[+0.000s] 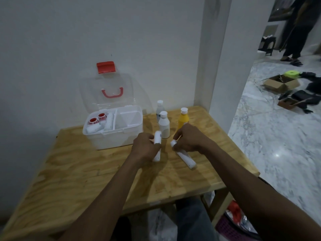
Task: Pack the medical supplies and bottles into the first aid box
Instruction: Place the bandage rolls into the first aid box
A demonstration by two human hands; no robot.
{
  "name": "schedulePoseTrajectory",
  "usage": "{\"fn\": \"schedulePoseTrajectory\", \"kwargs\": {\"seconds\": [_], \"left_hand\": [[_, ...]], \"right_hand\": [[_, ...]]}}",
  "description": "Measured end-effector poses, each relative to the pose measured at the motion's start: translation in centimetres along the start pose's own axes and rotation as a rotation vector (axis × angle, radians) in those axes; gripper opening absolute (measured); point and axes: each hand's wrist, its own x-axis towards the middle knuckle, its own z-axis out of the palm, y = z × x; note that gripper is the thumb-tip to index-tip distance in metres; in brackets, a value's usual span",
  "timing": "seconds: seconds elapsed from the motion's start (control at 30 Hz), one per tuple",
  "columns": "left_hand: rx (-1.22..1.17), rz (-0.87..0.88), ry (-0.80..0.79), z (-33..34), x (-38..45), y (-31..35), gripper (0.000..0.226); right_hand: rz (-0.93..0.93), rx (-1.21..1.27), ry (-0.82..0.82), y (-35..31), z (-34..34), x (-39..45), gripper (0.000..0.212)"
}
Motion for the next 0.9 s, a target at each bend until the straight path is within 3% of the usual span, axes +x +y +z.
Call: {"fn": "schedulePoseTrajectory", "kwargs": {"seconds": [0.1,0.33,0.57,0.73,0.9], "left_hand": [[-0.114,0.047,-0.002,-1.6,-1.4,0.0,0.037],[-0.283,0.167,0.112,-7.1,-2.7,0.2,0.022],[-0.094,0.343,0.345,-13.0,-0.8,0.5,0.05],[0.041,0.378,0.378,-14.7,2.1,0.5,0.039],[0.168,0.337,0.333,-14.5,4.4,-0.3,0.031]], "right_hand": [[-0.071,0.093,0.028,-1.6,-0.8,-0.7,0.027],[-0.262,0.186,0.158,-6.6,-1.3,-0.1,0.033],[-0.4,0.245,0.335,-11.5,-1.6,2.1,0.03],[-0.452,0.255,0.415,-13.9,-1.1,4.5,0.026],[-0.437,0.231,0.383,-14.2,-0.1,6.5,0.027]]}}
